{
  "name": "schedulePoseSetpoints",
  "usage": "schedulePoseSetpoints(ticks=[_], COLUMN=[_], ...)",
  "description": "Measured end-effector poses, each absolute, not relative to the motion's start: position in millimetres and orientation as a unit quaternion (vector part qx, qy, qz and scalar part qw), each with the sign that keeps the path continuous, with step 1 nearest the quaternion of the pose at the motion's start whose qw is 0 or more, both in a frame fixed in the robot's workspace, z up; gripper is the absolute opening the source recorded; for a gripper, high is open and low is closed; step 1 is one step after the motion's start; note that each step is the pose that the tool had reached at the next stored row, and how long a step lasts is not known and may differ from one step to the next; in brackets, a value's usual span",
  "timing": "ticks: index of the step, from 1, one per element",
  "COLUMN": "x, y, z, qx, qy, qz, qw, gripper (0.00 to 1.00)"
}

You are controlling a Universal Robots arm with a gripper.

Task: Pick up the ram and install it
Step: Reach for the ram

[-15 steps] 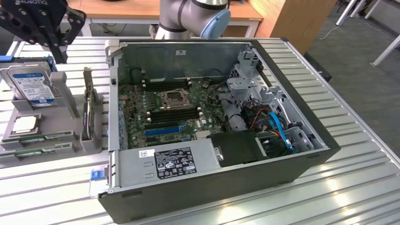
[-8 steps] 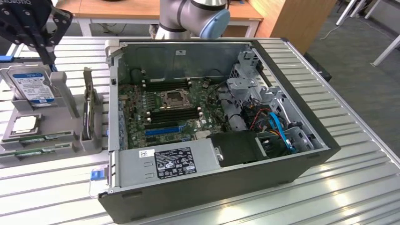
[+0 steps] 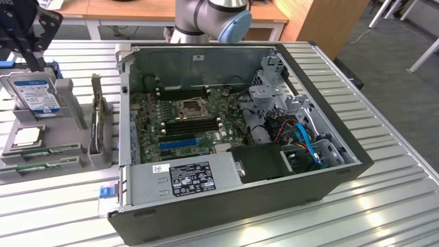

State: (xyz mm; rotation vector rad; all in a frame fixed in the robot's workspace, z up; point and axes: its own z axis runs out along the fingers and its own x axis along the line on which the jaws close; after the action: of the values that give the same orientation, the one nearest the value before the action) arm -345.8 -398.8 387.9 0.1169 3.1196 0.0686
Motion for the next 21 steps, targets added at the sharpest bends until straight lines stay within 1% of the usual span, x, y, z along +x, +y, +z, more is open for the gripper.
schedulePoseSetpoints(ticks=[21], x=[-388.1], y=[-398.8], z=[385.4], qx=[0.038], qy=[0.999], qz=[0.022], qw=[0.005], gripper=[0.1])
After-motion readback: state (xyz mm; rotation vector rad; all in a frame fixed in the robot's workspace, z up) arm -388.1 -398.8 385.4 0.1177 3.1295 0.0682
